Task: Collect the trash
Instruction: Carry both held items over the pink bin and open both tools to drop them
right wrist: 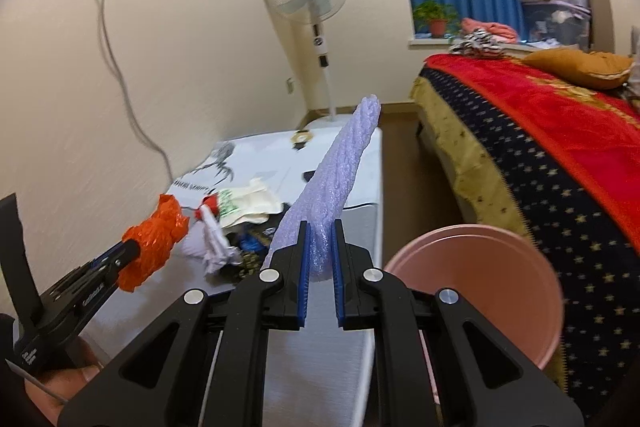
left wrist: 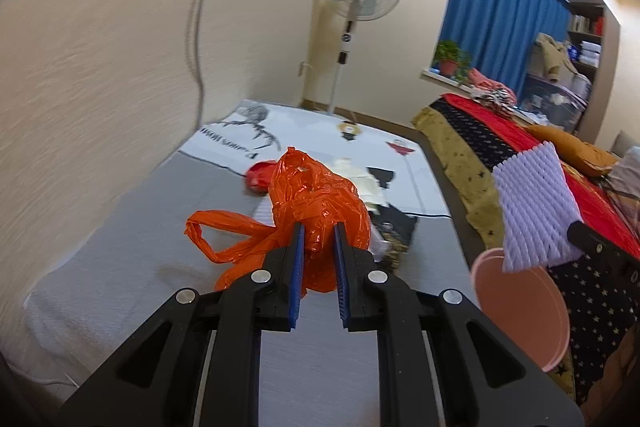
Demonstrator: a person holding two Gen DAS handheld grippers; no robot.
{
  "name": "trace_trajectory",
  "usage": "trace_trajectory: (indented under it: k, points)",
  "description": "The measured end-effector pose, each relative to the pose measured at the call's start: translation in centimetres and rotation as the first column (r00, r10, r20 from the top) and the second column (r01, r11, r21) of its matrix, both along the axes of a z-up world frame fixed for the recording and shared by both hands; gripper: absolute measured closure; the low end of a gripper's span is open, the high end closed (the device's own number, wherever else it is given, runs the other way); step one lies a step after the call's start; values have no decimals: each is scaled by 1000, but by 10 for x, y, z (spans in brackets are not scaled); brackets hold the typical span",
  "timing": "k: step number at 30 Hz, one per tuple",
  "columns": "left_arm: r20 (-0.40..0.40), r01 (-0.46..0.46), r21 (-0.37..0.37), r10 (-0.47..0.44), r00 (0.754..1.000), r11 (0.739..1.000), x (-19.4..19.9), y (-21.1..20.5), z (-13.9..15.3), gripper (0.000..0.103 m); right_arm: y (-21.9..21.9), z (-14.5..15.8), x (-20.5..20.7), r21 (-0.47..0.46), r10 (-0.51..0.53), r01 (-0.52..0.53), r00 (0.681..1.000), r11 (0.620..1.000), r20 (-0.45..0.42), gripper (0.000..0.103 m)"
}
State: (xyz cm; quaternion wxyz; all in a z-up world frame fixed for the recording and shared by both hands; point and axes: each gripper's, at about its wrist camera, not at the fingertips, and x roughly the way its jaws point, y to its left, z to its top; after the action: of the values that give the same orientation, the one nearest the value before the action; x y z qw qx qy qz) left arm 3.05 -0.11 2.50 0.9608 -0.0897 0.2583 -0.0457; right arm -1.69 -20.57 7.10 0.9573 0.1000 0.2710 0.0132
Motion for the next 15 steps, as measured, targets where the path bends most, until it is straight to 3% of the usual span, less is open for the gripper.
trace_trajectory:
  k: [15]
  points:
    - [46, 197, -4, -197, 979, 980, -8, -69, 10, 89, -72, 25, -41, -71, -206, 207, 978, 976, 19, 93]
